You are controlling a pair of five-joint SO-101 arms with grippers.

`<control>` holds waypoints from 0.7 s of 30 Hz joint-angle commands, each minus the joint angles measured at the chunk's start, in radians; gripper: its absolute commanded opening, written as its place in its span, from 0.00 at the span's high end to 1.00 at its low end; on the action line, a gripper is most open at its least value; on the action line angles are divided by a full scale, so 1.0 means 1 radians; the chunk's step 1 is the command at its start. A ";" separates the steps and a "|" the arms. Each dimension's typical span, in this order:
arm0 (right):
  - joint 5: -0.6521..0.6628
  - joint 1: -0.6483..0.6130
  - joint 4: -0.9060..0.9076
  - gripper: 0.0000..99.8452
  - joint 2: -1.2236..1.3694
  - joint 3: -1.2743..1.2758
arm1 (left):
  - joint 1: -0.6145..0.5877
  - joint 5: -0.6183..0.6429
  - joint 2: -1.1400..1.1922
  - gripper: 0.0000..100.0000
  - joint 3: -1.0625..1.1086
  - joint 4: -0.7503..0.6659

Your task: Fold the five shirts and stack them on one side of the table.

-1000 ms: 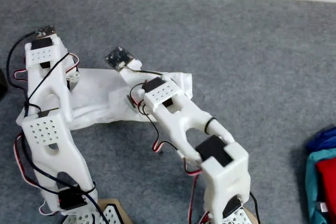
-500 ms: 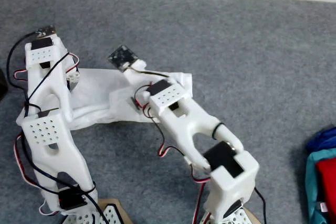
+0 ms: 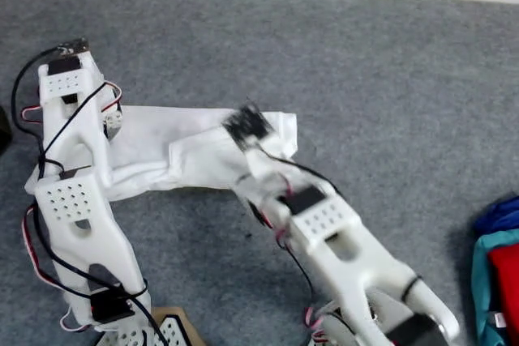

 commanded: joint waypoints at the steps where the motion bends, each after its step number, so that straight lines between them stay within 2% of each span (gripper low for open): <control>1: -0.021 0.041 -0.084 0.98 -0.128 0.108 | -0.015 -0.041 -0.130 0.99 -0.064 0.126; 6: -0.023 0.061 -0.133 0.89 -0.194 0.171 | -0.097 -0.118 -0.312 0.97 -0.097 0.259; 10: -0.023 0.061 -0.137 0.89 -0.194 0.173 | -0.213 -0.170 -0.417 0.89 0.031 0.264; 13: -0.023 0.061 -0.137 0.89 -0.194 0.173 | -0.291 -0.173 -0.455 0.88 0.157 0.261; 15: -0.023 0.061 -0.137 0.89 -0.194 0.173 | -0.337 -0.173 -0.463 0.88 0.239 0.236; 21: -0.023 0.061 -0.137 0.89 -0.193 0.173 | -0.404 -0.175 -0.470 0.88 0.475 0.044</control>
